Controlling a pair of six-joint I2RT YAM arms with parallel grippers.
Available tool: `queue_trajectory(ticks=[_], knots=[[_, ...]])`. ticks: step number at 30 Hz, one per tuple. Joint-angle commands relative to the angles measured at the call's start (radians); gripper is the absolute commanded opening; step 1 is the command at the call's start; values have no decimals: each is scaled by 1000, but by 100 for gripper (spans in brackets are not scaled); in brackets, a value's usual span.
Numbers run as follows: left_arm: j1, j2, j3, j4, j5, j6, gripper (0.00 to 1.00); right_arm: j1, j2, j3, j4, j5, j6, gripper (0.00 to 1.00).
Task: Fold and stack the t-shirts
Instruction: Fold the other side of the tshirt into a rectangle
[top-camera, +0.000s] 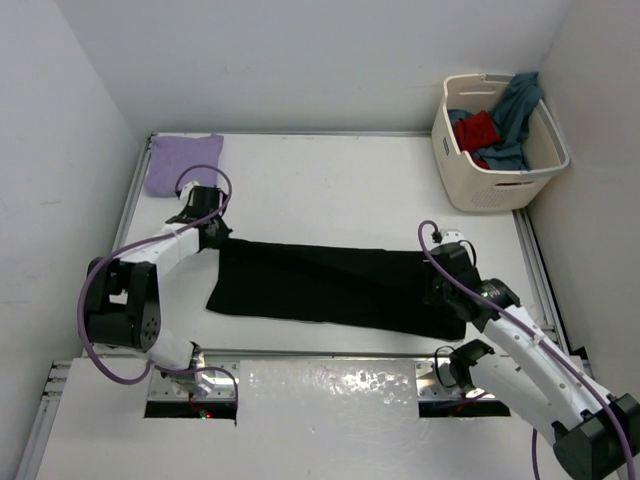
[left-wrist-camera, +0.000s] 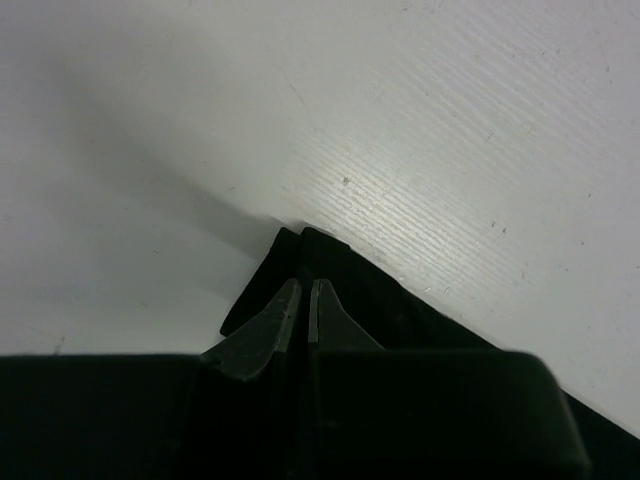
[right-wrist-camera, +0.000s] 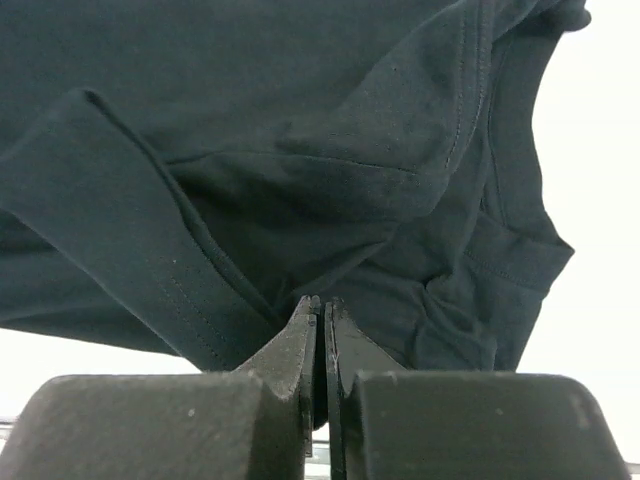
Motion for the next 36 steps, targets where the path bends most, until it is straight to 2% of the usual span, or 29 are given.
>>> queue_trajectory(ticks=[1, 4, 6, 8, 9, 10, 13, 15, 16, 17, 18, 19, 23, 27, 31, 32, 33, 36], knots=[[-2, -51, -13, 24, -36, -14, 0, 5, -9, -32, -10, -20, 16, 0], [-2, -55, -34, 30, -28, -19, 0, 6, -6, -69, 5, -34, 21, 0], [-2, -55, -44, 37, -21, -17, 10, 6, -1, -102, 33, -43, 21, 0], [-2, -55, -58, 36, -11, -19, 39, 6, 20, -121, 54, -62, 21, 4], [-2, -57, -64, 31, -7, -17, 48, 6, 29, -138, 60, -63, 21, 13], [-2, -60, -67, 25, -1, -22, 50, 8, 46, -142, 66, -69, 21, 33], [-2, -75, -61, -21, -4, -28, 53, 6, 59, -141, 51, -80, 24, 56], [-2, -109, -50, -48, -30, -35, 55, 6, 51, -112, 30, -89, 12, 61], [-2, -136, -47, -79, -39, -41, 58, 6, 45, -98, 1, -88, 7, 72], [-2, -150, -44, -91, -45, -58, 73, 6, 33, -84, -12, -83, -5, 87], [-2, -162, -35, -105, -42, -65, 79, 6, 25, -58, -21, -82, -14, 93], [-2, -182, -28, -126, -34, -72, 99, 6, 19, -46, -33, -85, -21, 99], [-15, -207, 4, -153, 18, -95, 100, 6, 20, 29, -38, -125, -59, 99], [-77, -207, -13, -86, 87, -95, 100, 6, 26, 51, 37, -311, -119, 99], [-107, -196, -60, -13, 150, -94, 100, 6, 45, 63, 43, -417, -163, 99], [-117, -193, -71, 2, 173, -91, 100, 8, 49, 63, 51, -478, -172, 99], [-120, -189, -80, 29, 182, -83, 100, 8, 57, 56, 95, -620, -177, 99], [-130, -173, -122, 83, 193, -80, 100, 22, 89, 11, 186, -782, -147, 99]])
